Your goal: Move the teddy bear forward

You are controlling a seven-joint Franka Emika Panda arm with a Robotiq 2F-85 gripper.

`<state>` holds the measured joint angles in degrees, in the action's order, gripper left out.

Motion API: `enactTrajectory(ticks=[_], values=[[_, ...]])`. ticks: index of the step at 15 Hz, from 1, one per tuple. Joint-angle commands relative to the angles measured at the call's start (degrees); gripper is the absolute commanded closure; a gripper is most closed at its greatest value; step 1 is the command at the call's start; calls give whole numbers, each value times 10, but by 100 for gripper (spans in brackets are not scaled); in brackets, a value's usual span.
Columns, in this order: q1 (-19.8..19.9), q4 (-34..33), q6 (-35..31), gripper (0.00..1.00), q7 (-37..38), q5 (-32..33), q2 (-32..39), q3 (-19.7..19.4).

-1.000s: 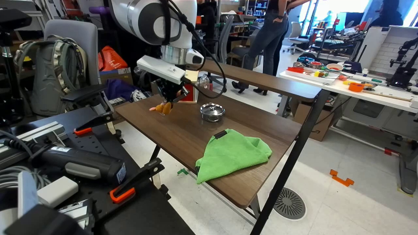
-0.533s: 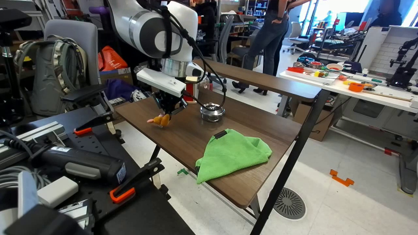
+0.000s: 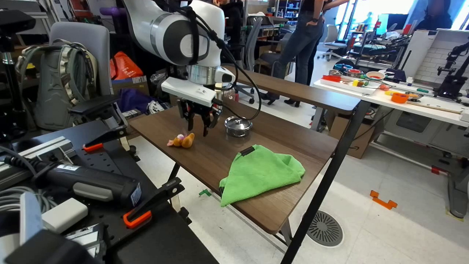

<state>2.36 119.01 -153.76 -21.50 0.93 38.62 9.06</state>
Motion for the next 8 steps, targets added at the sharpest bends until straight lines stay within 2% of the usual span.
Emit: enactTrajectory(ticks=[1, 2, 3, 5, 8], values=[[1, -8, -1, 12, 22, 0, -20, 3], [12, -4, -1, 4, 15, -11, -32, 17], [22, 7, -21, 1, 6, -19, -49, 29], [30, 12, -37, 0, 4, -29, -68, 42], [16, -9, -16, 0, 10, -15, -57, 29]])
